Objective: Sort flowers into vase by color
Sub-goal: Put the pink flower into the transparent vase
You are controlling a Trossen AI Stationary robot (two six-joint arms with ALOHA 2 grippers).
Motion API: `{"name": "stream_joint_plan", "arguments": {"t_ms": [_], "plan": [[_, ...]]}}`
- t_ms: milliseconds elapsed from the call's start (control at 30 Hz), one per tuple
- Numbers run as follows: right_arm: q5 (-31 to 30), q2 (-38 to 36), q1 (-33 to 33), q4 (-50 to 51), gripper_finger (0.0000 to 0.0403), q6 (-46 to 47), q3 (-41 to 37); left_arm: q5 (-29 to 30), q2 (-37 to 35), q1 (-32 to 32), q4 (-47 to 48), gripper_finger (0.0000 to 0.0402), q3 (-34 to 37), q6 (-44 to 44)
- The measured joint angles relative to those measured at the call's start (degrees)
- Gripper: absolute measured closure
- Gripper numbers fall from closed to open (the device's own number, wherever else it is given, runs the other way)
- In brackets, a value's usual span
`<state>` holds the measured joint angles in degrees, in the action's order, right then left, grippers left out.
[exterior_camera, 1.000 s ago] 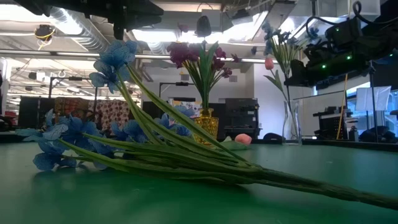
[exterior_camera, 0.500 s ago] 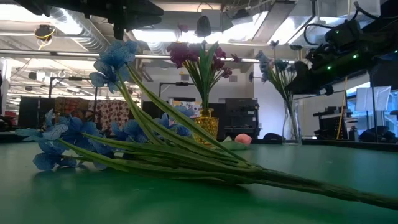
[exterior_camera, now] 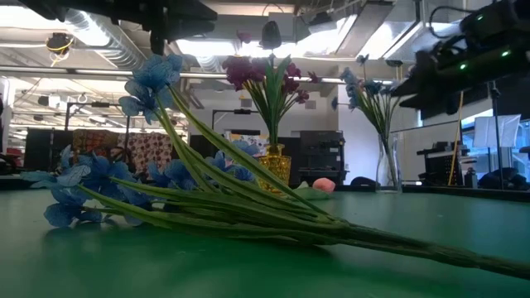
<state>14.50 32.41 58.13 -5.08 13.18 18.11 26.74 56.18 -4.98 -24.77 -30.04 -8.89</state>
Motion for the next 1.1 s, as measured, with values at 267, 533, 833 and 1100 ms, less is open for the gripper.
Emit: {"name": "stream_joint_plan", "arguments": {"t_ms": [267, 533, 833, 1100], "plan": [[7.29, -12.56, -0.02, 4.57, 0.0176, 6.0, 0.0, -0.85, 0.0, -3.41, 0.55, 0.0286, 0.0, -1.9], [15.92, -21.09, -0.02, 4.81, 0.0176, 9.29, 0.0, -1.18, 0.07, -6.5, 6.02, 0.0286, 0.0, -7.3], [20.42, -28.27, -0.02, 4.44, 0.0176, 12.59, 0.02, -1.18, 3.76, -8.45, 7.29, 0.0286, 0.0, -9.91], [27.77, -31.3, -0.02, -2.43, 0.0176, 15.11, 0.11, -2.27, 7.39, -8.56, 7.19, 0.0286, 0.0, -12.09]]}}
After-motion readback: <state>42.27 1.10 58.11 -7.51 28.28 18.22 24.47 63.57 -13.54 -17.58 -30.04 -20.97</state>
